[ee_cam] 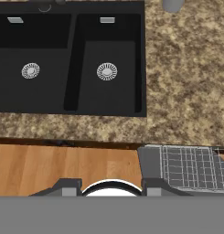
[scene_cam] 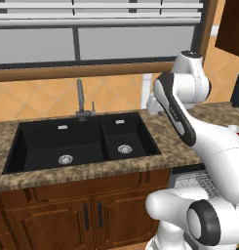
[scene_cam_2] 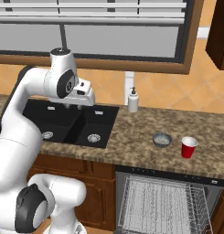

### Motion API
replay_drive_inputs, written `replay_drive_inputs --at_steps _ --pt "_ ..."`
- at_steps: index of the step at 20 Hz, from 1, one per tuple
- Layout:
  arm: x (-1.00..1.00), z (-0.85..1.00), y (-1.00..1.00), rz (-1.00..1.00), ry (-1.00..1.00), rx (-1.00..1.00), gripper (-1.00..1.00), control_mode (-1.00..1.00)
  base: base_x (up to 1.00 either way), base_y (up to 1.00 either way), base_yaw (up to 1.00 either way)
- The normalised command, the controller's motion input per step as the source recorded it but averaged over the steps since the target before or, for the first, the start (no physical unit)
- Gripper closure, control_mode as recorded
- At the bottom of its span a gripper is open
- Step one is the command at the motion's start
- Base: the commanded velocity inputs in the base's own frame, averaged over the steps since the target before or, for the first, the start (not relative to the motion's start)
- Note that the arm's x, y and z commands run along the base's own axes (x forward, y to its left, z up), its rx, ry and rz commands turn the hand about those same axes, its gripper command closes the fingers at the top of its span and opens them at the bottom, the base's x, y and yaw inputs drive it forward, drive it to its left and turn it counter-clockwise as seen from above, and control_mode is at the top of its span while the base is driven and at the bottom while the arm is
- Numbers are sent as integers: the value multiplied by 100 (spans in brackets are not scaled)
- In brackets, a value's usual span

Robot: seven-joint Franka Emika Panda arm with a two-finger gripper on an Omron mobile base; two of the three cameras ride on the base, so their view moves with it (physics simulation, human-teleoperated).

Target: Pick up the cup and bowl from the counter, place them in the dishwasher, and close the dishwasher door.

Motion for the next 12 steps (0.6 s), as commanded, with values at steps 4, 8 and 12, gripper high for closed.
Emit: replay_drive_inputs --at_steps 4,8,12 --pt "-20 0 -2 0 -1 0 -100 -100 0 0 0" --pt "-43 -2 -12 -3 0 0 -100 -100 0 0 0" --pt "-36 -2 -4 -2 0 0 -100 -100 0 0 0"
